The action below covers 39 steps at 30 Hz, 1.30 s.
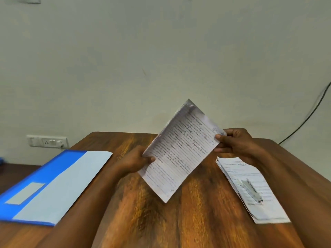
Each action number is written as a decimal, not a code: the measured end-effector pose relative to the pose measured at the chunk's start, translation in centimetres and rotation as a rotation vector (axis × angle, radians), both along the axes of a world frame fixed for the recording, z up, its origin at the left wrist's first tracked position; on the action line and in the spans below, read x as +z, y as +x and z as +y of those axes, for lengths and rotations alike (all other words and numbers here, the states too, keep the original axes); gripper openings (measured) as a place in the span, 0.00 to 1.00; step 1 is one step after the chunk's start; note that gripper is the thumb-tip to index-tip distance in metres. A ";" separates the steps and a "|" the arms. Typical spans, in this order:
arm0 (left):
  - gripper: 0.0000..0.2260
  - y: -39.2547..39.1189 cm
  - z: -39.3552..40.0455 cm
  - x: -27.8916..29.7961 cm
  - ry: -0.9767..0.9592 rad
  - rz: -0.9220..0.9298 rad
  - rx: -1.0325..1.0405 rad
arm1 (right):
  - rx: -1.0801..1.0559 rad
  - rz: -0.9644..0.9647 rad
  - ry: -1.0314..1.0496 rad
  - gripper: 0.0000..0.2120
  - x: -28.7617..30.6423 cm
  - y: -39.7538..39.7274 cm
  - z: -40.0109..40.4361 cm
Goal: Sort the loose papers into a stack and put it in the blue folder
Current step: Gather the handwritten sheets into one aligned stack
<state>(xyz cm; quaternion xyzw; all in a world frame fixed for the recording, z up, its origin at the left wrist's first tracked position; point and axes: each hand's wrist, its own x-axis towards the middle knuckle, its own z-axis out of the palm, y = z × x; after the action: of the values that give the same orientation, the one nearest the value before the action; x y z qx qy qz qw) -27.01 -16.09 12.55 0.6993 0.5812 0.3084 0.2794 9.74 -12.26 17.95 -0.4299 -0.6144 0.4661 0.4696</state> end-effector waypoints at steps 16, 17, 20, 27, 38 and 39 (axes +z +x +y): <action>0.03 0.5 0.3 4.3 0.189 0.467 -0.122 | 0.134 -0.333 -0.021 0.20 -1.9 -0.4 0.2; 0.05 0.3 0.3 4.5 0.202 0.435 -0.106 | 0.126 -0.312 -0.035 0.23 -2.5 -0.6 0.3; 0.12 -1.3 0.0 4.0 0.238 0.159 -0.037 | 0.079 -0.188 -0.025 0.24 -4.2 -0.7 0.6; 0.19 -0.2 -1.0 -3.5 -0.131 -0.878 0.030 | -0.001 0.071 -0.107 0.24 -8.8 -1.0 0.0; 0.06 3.3 -1.6 -7.1 0.153 -0.661 0.300 | -0.219 0.013 0.008 0.10 -10.8 -4.0 -0.1; 0.08 3.3 -1.7 -7.5 0.148 -0.636 0.299 | -0.234 -0.014 0.007 0.11 -11.2 -4.0 0.1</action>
<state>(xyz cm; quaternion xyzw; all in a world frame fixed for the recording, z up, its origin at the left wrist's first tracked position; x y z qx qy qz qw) -23.76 -17.81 5.06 0.4939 0.5373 0.5892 0.3466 5.70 -12.17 6.78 -0.5003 -0.5651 0.4029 0.5178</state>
